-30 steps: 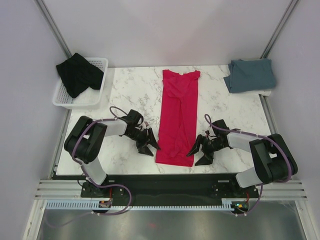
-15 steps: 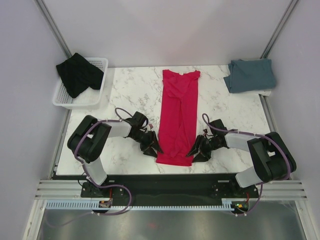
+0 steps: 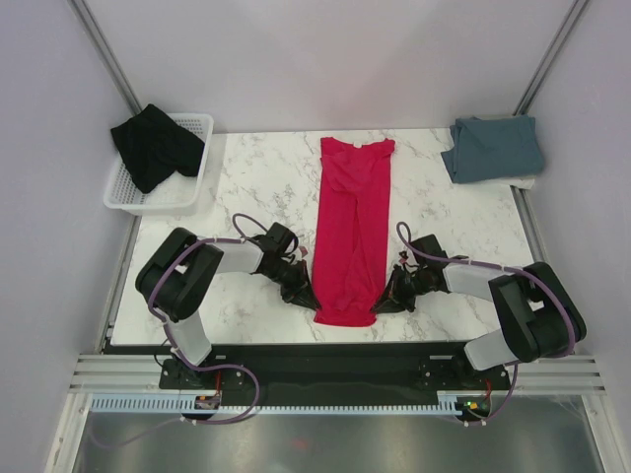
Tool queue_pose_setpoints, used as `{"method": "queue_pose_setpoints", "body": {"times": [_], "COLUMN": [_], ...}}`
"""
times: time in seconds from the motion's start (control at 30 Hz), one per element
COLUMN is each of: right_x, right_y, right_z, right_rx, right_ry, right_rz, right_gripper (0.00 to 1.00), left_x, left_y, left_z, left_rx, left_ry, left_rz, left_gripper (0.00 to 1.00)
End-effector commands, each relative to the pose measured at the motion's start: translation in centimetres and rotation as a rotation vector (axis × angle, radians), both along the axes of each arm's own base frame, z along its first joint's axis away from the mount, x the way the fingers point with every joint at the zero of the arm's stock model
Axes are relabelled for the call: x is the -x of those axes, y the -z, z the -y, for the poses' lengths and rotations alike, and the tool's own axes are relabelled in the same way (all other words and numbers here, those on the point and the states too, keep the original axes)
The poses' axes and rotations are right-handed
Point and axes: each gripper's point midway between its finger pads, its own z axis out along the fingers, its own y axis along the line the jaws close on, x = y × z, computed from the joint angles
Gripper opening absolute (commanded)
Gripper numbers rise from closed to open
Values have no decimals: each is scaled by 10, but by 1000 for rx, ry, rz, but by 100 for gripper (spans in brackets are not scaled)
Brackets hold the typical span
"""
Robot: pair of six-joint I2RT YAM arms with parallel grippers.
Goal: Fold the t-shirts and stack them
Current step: Fold the tshirt
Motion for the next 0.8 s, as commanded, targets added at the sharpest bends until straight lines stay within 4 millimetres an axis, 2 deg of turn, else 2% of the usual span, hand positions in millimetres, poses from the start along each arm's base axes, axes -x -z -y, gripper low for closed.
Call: {"method": "queue_pose_setpoints", "body": {"times": [0.0, 0.2, 0.33, 0.37, 0.4, 0.5, 0.53, 0.57, 0.6, 0.63, 0.67, 0.7, 0.73, 0.77], "right_x": [-13, -41, -74, -81, -97, -130, -146, -157, -172, -189, -201, -223, -235, -248], "right_y": [-15, -51, -86, -90, -103, -114, -127, -130, -126, -138, -141, -143, -144, -131], "right_z": [-2, 15, 22, 23, 27, 34, 34, 35, 37, 37, 38, 40, 42, 43], "right_rx": [-19, 9, 11, 11, 12, 12, 4, 2, 2, -2, -1, 6, 9, 14], "right_ry": [-23, -21, 2, 10, 30, 77, 91, 103, 117, 126, 133, 141, 149, 153], "right_rz": [106, 238, 357, 370, 414, 458, 494, 506, 509, 551, 567, 593, 602, 582], "right_gripper": [0, 0, 0, 0, 0, 0, 0, 0, 0, 0, 0, 0, 0, 0], "left_x": [-11, -32, -69, -82, -97, -126, -141, -154, -172, -183, -196, -215, -226, -240], "left_y": [-14, -48, -88, -95, -107, -116, -121, -121, -135, -125, -126, -141, -139, -124], "left_z": [8, 18, 25, 20, 22, 15, 18, 15, 18, 19, 19, 24, 25, 25], "left_rx": [30, 87, 150, 154, 168, 159, 166, 163, 177, 168, 167, 185, 181, 169], "left_ry": [2, 40, 34, 10, 6, -18, -22, -39, -48, -52, -61, -58, -65, -72], "left_rz": [56, 198, 328, 348, 390, 436, 452, 463, 506, 495, 511, 573, 583, 570], "left_gripper": [2, 2, 2, 2, 2, 2, 2, 2, 2, 2, 2, 2, 2, 2]}}
